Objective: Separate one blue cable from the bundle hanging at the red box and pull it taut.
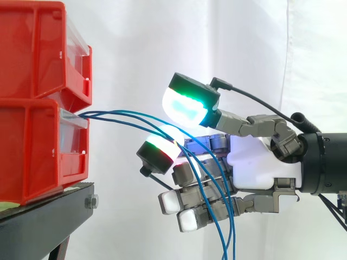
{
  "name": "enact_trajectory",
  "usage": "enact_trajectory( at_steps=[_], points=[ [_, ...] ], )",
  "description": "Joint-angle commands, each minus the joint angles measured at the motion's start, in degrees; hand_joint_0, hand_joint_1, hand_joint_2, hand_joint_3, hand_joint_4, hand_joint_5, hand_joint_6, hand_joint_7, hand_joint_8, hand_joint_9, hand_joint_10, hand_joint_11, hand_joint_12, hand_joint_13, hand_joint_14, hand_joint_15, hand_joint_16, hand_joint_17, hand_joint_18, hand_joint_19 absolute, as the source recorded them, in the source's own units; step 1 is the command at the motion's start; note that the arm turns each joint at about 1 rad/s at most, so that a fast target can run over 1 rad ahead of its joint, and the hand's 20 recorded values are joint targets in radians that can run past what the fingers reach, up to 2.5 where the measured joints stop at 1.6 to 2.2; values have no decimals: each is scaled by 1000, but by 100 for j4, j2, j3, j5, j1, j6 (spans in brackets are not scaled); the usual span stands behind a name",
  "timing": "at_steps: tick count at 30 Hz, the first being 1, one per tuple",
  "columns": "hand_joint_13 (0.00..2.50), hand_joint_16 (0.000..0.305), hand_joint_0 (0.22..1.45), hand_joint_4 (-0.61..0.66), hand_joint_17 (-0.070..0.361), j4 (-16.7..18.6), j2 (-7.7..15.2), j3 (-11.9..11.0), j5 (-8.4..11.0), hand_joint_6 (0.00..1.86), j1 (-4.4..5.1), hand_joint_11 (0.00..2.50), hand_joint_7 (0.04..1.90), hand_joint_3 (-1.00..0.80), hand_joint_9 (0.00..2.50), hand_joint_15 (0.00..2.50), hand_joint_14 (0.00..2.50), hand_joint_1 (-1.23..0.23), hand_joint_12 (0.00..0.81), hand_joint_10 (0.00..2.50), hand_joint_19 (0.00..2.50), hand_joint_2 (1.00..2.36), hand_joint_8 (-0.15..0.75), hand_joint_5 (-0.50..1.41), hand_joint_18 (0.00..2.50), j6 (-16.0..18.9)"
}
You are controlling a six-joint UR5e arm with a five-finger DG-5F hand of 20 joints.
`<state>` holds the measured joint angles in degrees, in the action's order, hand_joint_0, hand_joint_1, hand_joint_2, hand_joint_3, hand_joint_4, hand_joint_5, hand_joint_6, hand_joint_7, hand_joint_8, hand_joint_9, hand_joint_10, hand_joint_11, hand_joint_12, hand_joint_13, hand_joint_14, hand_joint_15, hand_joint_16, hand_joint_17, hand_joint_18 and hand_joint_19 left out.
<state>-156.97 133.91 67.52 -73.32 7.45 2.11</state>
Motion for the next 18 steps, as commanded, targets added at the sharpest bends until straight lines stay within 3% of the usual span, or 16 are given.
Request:
enact_trajectory(
  at_steps=[1,9,18],
  points=[
    [900,48,575,108,109,8,4,-2,-6,919,-16,946,965,-497,1083,646,23,-670,354,17,647,1000,330,-193,768,0],
    [955,51,544,114,114,-89,4,7,-15,918,-60,945,924,-500,1097,691,23,-611,364,17,637,1000,340,-197,790,0],
    [963,49,599,98,110,-124,21,-2,29,918,-69,949,949,-468,1112,693,24,-528,357,18,643,1002,333,-194,794,0]
  ],
)
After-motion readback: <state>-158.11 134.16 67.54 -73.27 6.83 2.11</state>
